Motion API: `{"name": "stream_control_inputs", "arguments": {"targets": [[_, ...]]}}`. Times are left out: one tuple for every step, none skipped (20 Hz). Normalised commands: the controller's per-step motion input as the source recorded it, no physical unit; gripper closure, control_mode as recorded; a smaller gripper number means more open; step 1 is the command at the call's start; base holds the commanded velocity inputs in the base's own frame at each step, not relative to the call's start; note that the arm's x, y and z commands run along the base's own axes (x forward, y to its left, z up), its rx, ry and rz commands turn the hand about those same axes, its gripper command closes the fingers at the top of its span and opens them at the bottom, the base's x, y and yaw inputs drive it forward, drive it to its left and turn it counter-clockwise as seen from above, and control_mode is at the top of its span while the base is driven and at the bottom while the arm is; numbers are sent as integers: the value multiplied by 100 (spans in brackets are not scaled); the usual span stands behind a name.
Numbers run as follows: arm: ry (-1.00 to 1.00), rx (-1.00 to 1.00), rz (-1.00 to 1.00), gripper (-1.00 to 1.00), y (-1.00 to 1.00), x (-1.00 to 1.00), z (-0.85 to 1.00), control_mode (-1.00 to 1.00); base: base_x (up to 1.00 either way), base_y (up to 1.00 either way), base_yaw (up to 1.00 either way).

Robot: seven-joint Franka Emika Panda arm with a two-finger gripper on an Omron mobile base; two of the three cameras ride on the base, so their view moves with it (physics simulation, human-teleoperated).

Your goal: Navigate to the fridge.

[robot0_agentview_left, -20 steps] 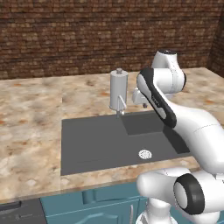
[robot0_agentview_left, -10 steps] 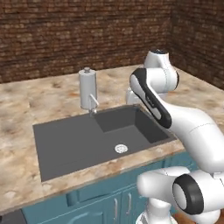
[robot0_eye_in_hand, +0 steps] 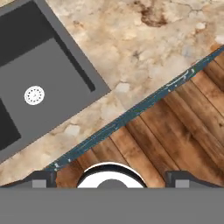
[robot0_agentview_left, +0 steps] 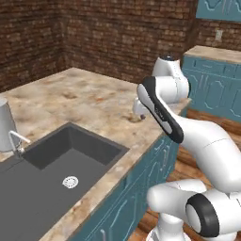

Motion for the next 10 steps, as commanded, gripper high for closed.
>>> {"name": "stream_control_inputs", "arguments": {"targets": [[0,0,0,-100,0,0,0,100,-2,0,-83],[0,0,0,-100,0,0,0,100,0,0,-83],[0,0,0,-100,0,0,0,100,0,0,-84],[0,0,0,-100,0,0,0,100,0,-4,-83],[0,0,0,-100,0,0,0,100,0,0,-81],[0,0,0,-100,0,0,0,100,0,0,-81],[0,0,0,-100,0,0,0,100,0,0,-81],[0,0,0,-100,0,0,0,100,0,0,-80],[0,0,0,-100,0,0,0,100,0,0,-79],[0,0,0,-100,0,0,0,100,0,0,-79]]}}
